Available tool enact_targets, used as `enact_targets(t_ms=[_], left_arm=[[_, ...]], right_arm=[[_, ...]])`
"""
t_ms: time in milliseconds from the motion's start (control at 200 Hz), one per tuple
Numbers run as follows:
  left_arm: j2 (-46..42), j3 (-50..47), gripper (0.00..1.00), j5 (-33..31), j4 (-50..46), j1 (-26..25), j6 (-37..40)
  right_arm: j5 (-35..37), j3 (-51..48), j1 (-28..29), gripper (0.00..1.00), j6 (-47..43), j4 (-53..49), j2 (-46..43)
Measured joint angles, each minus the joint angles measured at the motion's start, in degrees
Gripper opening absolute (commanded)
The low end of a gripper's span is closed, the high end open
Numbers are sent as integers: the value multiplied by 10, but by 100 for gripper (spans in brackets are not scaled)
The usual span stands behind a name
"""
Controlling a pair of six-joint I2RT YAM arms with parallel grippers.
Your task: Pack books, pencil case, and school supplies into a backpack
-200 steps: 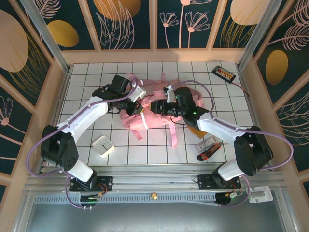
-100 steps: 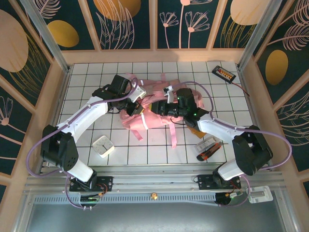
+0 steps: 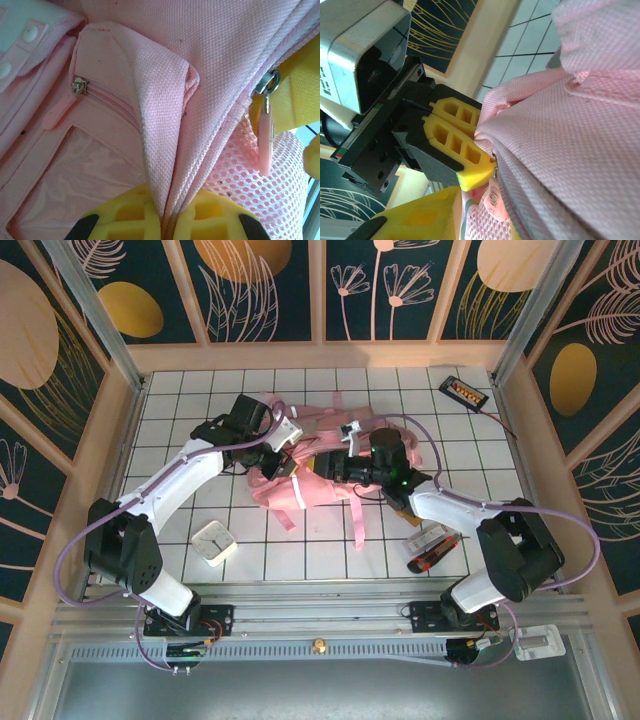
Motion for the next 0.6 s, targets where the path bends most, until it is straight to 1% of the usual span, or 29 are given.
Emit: enact_targets(t_ms=[255,465,600], left_arm=[[1,1,0,0,0,0,-6],[5,1,0,0,-2,1,-13],[5,1,0,-2,-3,2,-15]], right_arm=[[0,-45,3,34,41,110,14],[2,-49,9,33,64,178,44],[4,-49,20,31,75,206,61]])
